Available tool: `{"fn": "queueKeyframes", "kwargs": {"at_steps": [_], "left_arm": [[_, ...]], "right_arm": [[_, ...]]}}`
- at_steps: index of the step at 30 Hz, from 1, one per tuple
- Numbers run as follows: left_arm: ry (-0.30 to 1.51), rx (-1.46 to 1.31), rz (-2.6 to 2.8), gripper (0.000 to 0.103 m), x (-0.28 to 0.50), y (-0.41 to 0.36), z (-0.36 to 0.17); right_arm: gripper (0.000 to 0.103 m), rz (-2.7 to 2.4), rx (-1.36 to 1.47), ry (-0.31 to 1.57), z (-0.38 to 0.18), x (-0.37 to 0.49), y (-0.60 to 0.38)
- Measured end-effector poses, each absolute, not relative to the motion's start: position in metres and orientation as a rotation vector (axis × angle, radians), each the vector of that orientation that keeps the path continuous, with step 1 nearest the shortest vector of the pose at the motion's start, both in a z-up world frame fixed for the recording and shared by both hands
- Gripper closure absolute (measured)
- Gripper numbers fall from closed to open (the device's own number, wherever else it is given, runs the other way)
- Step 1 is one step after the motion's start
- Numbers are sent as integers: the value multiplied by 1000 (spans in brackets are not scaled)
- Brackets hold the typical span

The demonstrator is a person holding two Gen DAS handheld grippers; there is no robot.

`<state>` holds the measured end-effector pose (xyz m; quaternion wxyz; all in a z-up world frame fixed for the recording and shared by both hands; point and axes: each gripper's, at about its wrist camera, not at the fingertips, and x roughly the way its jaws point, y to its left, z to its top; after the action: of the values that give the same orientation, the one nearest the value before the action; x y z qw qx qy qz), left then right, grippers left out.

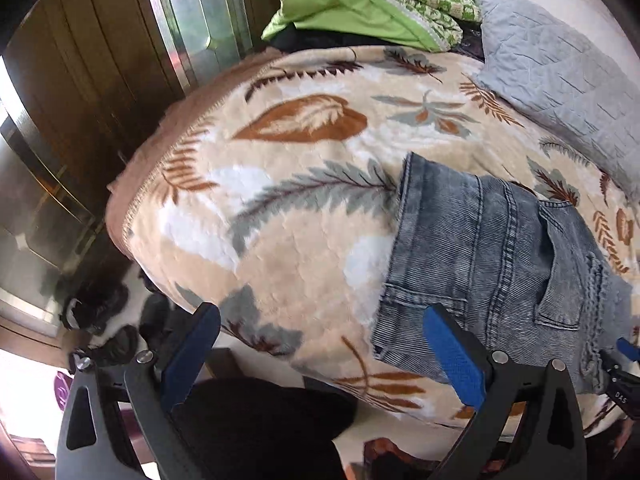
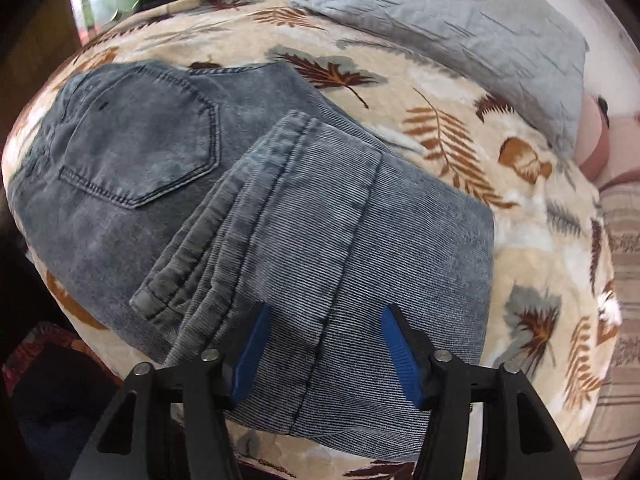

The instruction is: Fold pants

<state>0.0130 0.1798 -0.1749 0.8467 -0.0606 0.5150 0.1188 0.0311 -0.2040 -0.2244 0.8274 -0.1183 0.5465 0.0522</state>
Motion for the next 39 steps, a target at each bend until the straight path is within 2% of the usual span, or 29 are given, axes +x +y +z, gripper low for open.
{"fn": "queueKeyframes", "kwargs": {"at_steps": [8,14,16,17,24,26,27,28,32,33,35,37,39], "left_arm": [[1139,-125,157,4,21,154,-190],[1194,-200,66,25,29,148,-213],[1210,-230,35,38,30,148,-222],[1212,-241,16,41,30,148,-224],[1186,-246,-27,41,33,149,-229],[1179,-261,-44,35,34,150,-230],[1192,-283,-68,25,36,150,-233],[1209,-302,-88,21,38,150,-238],[1199,-269,-69,21,41,144,-244],[1192,-244,-68,23,40,141,-243],[1183,-213,-72,34,41,136,-241],[1176,-222,-113,59,42,134,-237],[1157,-195,-116,69,41,128,-231]], "right_arm": [[40,205,-104,1112,-196,15,-215],[40,199,-100,1054,-191,7,-212],[40,183,-81,1056,-196,8,-215],[40,172,-68,1059,-199,9,-217],[36,124,-38,1052,-228,7,-228],[32,116,-38,1039,-230,6,-228],[30,112,-29,1035,-231,5,-229],[29,109,-17,1033,-232,5,-231],[27,125,-2,1026,-234,5,-235],[26,127,-4,1024,-234,5,-235],[25,131,5,1022,-235,5,-236],[23,137,13,1014,-236,4,-237],[23,142,14,1005,-236,4,-236]]}}
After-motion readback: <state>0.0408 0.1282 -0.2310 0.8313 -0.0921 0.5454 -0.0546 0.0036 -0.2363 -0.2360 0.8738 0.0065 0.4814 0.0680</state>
